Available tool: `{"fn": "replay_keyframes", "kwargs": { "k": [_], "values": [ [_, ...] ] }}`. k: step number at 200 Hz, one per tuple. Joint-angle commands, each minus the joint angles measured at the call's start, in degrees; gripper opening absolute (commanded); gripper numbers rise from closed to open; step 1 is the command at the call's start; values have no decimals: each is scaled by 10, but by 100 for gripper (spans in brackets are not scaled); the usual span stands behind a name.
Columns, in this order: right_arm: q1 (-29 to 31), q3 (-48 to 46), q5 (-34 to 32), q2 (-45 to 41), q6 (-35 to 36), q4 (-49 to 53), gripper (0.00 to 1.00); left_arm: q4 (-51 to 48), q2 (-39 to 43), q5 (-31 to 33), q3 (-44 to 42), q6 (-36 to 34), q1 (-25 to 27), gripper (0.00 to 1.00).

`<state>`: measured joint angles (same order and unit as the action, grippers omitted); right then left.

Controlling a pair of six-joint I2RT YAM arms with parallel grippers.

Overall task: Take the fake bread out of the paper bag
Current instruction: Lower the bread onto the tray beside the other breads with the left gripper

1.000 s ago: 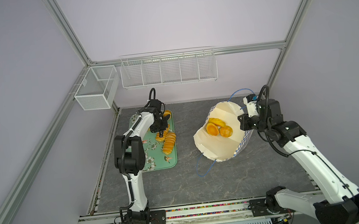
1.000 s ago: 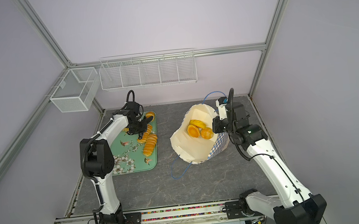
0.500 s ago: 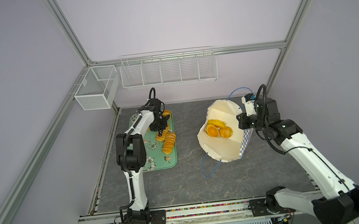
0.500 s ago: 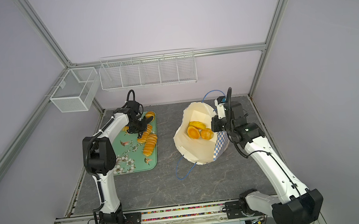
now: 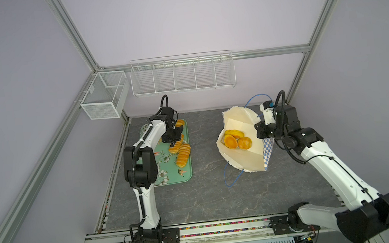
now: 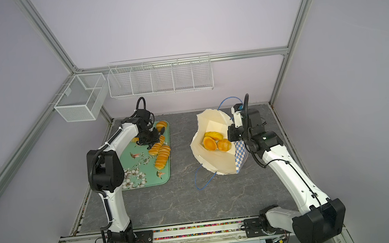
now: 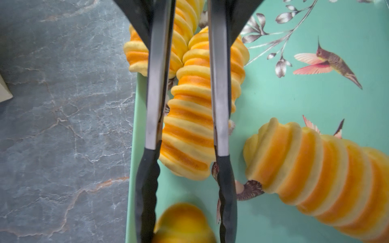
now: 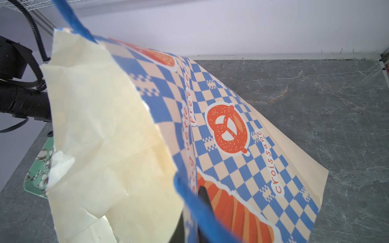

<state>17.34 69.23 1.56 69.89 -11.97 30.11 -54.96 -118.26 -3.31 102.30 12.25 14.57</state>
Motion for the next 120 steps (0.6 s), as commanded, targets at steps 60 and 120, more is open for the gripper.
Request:
{"fn": "replay_keyframes", "kwargs": {
  "k": [60,120],
  "values": [
    [-3,-1,28,-2,-5,-25,7,-4,96,-35,-40,-10,-3,41],
    [-3,-5,38,-18,-15,-19,7,27,54,-37,-44,-16,-6,31]
  ]
}}
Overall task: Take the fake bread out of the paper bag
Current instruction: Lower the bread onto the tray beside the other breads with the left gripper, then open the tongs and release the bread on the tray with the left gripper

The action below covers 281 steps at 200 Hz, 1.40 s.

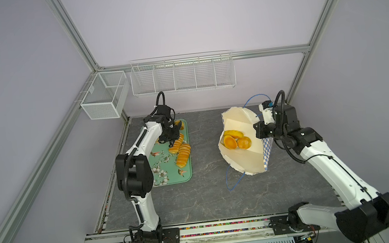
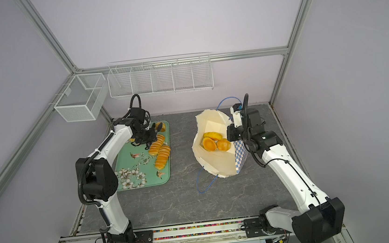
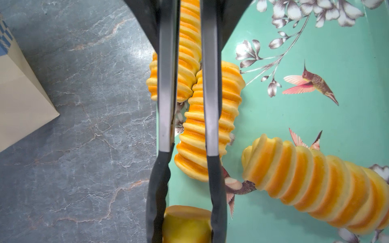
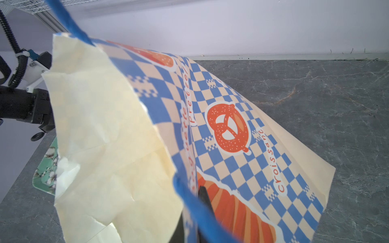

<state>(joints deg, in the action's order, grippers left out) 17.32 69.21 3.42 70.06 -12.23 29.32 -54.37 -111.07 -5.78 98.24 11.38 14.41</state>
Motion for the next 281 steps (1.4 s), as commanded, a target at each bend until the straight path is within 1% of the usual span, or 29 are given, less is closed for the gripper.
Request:
{"fn": "replay_keyframes", "kwargs": {
  "k": [1,26,70,93,119,162,210,248,281],
  "values": [
    [-3,-5,20,-21,-12,-11,7,21,-18,-13,-4,-6,-4,31],
    [-3,-14,14,-29,-14,-11,7,19,-23,-7,-11,-5,-4,29],
    [-3,-15,14,-29,-12,-11,7,25,7,7,-61,0,-4,27],
    [-3,-14,16,-28,-11,-13,7,29,27,13,-92,3,-4,27],
    [-3,-15,18,-28,-12,-14,7,33,44,17,-121,11,-4,29],
    [-3,-17,29,-34,-16,-12,7,31,49,12,-135,16,-6,28],
    [-3,-22,29,-49,-18,-1,7,47,42,-1,-142,14,-7,18],
    [-2,-25,34,-60,-22,3,7,69,32,-2,-160,25,-12,7],
    [-2,-22,41,-57,-22,6,7,79,46,4,-183,32,-14,2]
  ]
}}
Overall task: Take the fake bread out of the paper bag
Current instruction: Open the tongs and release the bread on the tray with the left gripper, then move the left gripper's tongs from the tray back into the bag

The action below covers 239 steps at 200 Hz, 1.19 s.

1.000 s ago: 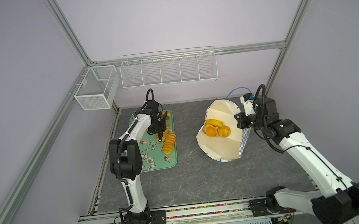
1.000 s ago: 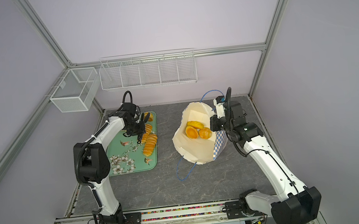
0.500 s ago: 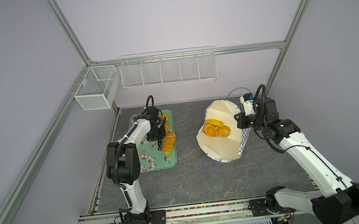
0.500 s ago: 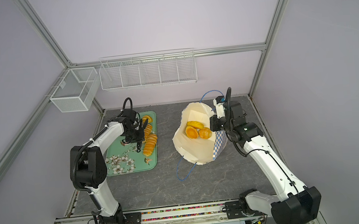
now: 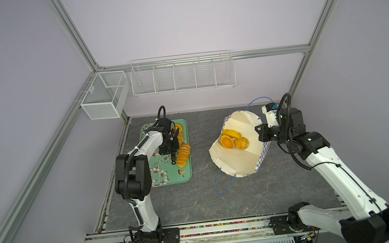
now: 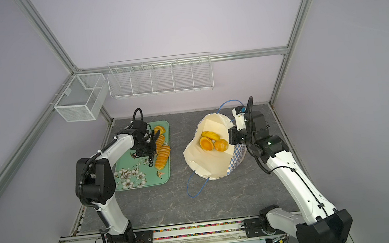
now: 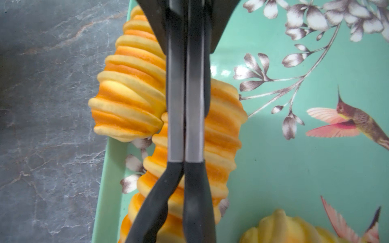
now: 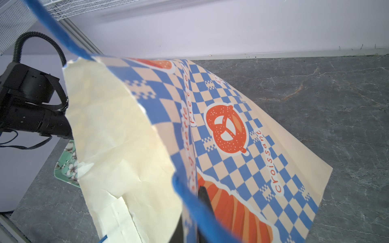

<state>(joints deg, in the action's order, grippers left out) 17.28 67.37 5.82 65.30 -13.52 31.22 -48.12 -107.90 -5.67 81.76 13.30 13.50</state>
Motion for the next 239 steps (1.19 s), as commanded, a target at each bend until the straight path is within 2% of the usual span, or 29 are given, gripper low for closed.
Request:
{"fn": "replay_keyframes", "kwargs": {
  "k": [1,28,72,112,167,239],
  "values": [
    [-1,-4,17,-9,-10,-13,7,17,15,4,-19,12,-5,2],
    [-2,0,22,-6,-10,-15,7,8,18,1,-21,6,-12,4],
    [-2,-3,21,-9,-6,-13,7,-10,35,-15,-10,-4,-15,30],
    [-2,-1,18,-11,-3,-14,7,-33,49,-24,1,-11,-15,39],
    [-2,6,17,-10,0,-15,7,-46,78,-36,-2,-14,-15,39],
    [-1,-1,14,-21,6,-7,7,-73,145,-49,-13,-30,-15,13]
  ]
}}
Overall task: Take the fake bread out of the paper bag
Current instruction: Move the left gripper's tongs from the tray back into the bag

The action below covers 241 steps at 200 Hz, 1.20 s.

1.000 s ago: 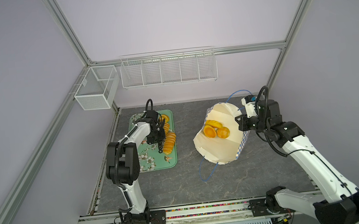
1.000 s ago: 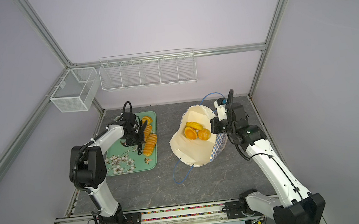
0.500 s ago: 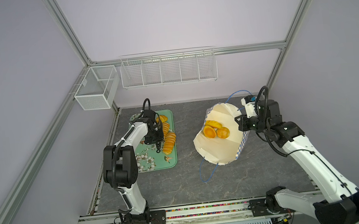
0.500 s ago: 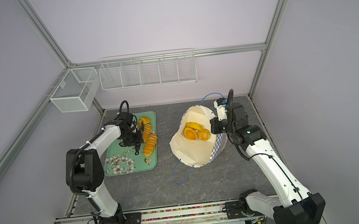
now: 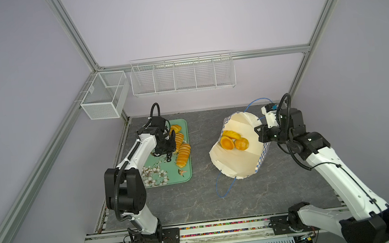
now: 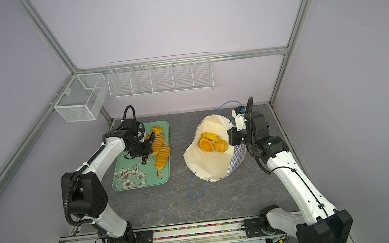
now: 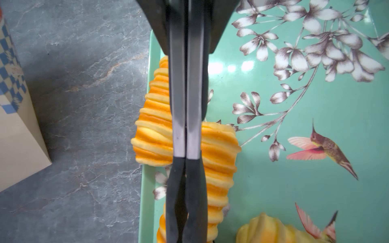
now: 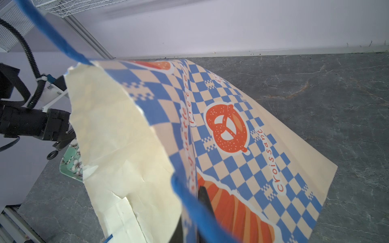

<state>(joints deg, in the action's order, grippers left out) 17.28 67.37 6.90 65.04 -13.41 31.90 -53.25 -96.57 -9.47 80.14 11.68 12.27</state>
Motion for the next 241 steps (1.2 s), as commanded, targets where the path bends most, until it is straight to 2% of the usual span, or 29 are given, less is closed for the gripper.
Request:
{"fn": "replay_keyframes", "kwargs": {
  "k": [1,35,59,77,110,124,142,158,195,211,241],
  "values": [
    [-1,-1,4,-18,5,-13,7,-22,33,-12,3,-14,-3,13],
    [-2,-5,17,-18,8,-11,7,-60,85,-19,7,-24,-3,1],
    [-2,-13,21,-25,14,-13,7,-105,149,-63,17,-50,3,0],
    [-2,-20,22,-31,22,-14,7,-135,214,-47,25,-61,32,0],
    [-2,-35,32,-38,31,-17,7,-179,324,-10,42,-36,138,0],
    [-2,-34,37,-42,33,-16,7,-170,365,1,43,-8,215,0],
    [-1,-35,38,-52,34,-12,7,-137,400,42,34,40,341,1],
    [-1,-37,39,-61,38,-10,7,-129,392,72,38,69,438,2],
    [-2,-58,60,-83,50,-14,7,-131,314,154,41,121,619,3],
    [-1,-68,73,-96,51,-17,7,-132,271,166,43,151,651,4],
    [-1,-79,98,-111,48,-15,7,-138,176,171,66,195,663,8]
  ]
}}
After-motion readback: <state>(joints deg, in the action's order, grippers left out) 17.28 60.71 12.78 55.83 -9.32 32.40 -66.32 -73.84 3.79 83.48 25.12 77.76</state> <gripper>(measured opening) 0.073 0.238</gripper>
